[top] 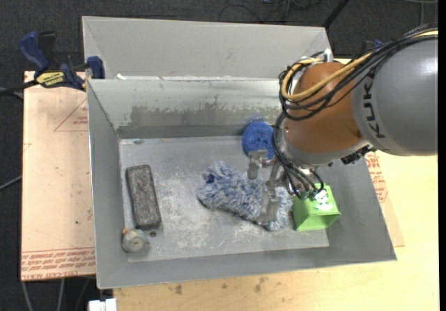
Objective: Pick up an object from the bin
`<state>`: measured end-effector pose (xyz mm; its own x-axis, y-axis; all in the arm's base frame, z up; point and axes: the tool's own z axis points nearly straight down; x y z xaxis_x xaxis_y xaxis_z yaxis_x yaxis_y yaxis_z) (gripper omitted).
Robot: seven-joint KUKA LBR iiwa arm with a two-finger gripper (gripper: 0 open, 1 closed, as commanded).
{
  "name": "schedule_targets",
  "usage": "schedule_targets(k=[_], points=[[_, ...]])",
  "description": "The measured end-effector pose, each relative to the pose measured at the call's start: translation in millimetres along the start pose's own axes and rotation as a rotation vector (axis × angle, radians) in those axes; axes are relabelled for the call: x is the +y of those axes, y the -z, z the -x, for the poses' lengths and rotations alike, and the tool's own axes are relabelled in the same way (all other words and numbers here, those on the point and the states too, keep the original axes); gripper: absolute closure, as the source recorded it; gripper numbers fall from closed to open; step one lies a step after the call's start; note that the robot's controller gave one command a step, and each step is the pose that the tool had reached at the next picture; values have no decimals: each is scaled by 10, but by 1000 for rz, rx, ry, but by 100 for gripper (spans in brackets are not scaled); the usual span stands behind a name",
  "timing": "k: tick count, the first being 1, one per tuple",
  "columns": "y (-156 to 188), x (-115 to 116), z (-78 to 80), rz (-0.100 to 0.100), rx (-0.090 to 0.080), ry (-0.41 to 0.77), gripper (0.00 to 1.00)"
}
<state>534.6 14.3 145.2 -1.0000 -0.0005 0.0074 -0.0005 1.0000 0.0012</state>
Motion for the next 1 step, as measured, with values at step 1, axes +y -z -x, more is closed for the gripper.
schedule_targets(k=[1], points=[[42, 0, 17, 0, -8, 0, 0]])
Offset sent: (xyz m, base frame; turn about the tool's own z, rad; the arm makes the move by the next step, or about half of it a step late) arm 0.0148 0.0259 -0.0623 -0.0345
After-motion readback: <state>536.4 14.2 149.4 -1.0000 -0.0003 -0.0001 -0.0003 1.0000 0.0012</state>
